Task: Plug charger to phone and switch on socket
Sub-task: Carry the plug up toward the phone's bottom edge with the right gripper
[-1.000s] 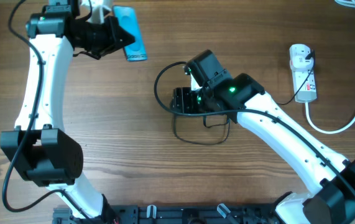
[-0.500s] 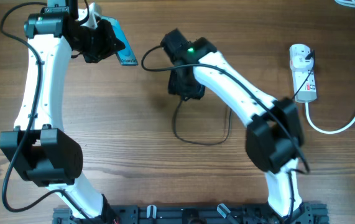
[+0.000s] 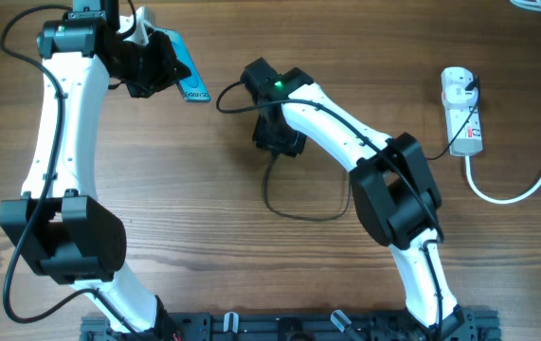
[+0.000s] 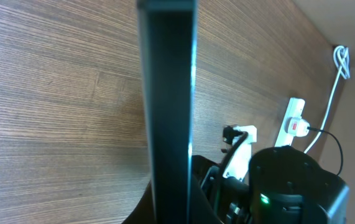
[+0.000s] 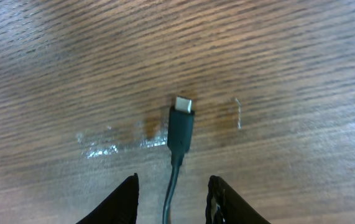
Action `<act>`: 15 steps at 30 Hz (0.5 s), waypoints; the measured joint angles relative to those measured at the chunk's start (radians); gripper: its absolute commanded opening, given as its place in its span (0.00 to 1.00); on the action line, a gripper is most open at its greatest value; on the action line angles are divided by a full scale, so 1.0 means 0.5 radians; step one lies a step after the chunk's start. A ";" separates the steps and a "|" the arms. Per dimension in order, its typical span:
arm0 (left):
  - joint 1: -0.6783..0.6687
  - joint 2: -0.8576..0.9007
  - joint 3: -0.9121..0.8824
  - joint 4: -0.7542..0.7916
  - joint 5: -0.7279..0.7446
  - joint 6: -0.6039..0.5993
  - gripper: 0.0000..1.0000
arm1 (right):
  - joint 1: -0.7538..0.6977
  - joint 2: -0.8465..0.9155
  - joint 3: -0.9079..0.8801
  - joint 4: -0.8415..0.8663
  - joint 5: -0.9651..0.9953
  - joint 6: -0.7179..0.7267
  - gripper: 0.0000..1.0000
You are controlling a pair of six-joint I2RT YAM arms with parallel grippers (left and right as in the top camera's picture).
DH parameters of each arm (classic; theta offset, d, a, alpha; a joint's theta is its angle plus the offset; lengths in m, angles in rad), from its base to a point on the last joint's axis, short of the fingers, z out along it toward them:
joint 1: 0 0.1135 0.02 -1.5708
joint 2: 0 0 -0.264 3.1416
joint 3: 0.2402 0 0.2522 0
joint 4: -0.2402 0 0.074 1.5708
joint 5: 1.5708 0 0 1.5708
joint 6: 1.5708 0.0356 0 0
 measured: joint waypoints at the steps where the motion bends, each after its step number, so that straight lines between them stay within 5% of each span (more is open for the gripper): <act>1: 0.000 0.000 0.000 -0.001 0.000 0.000 0.04 | 0.000 0.007 -0.001 0.008 0.000 0.000 0.37; 15: 0.000 0.000 0.001 -0.001 0.000 0.000 0.04 | 0.000 0.009 -0.124 0.097 0.010 0.008 0.34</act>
